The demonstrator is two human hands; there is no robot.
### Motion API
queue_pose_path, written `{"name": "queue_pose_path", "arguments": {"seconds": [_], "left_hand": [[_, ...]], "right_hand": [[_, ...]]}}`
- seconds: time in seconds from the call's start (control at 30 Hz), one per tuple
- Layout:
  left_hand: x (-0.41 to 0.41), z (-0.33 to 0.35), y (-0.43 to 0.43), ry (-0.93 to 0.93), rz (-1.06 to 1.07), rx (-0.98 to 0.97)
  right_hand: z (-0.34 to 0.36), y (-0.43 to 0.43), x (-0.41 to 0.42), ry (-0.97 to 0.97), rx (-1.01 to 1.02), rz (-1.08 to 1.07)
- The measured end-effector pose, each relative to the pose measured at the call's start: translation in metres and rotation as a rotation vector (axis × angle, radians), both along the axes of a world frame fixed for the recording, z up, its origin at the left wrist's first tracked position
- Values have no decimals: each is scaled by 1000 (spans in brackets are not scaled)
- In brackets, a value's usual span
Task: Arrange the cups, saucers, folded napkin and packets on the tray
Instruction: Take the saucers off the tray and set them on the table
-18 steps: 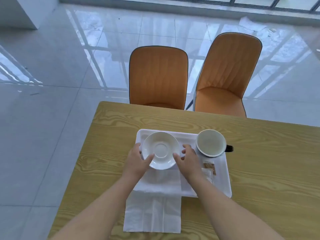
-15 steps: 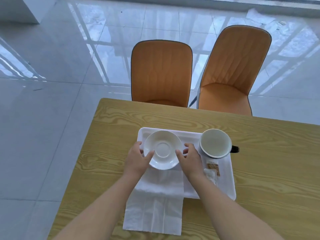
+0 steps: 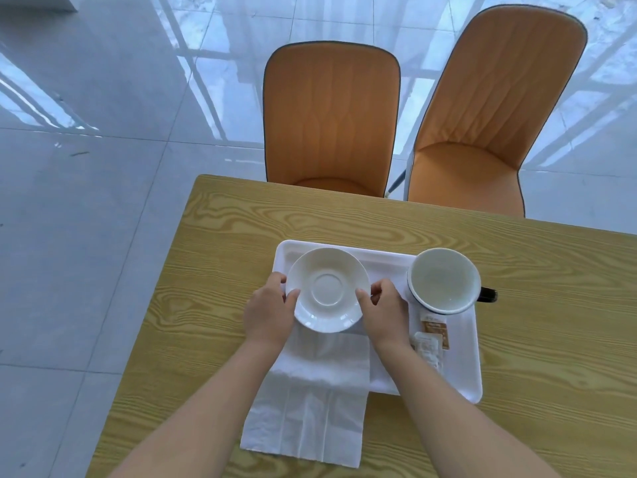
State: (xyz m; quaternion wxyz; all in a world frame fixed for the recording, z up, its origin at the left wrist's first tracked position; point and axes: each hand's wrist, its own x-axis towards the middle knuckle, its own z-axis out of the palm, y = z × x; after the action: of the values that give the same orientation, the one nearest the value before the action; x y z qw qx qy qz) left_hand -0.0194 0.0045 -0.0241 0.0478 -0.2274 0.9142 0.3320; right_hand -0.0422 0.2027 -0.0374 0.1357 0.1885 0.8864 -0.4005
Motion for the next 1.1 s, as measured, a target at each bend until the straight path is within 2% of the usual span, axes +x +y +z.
{"name": "queue_pose_path", "arguments": {"seconds": [0.3, 0.47, 0.77, 0.97, 1.1], "left_hand": [[7, 17, -3, 78, 23, 172], [20, 43, 2, 190, 47, 286], [57, 103, 17, 319, 105, 642], [84, 129, 17, 266, 70, 962], [100, 140, 22, 258, 65, 1051]], "right_hand": [[23, 1, 5, -1, -53, 17], [50, 6, 22, 38, -190, -2], [116, 19, 60, 128, -430, -124], [148, 34, 82, 138, -504, -122], [165, 42, 98, 158, -608, -125]]}}
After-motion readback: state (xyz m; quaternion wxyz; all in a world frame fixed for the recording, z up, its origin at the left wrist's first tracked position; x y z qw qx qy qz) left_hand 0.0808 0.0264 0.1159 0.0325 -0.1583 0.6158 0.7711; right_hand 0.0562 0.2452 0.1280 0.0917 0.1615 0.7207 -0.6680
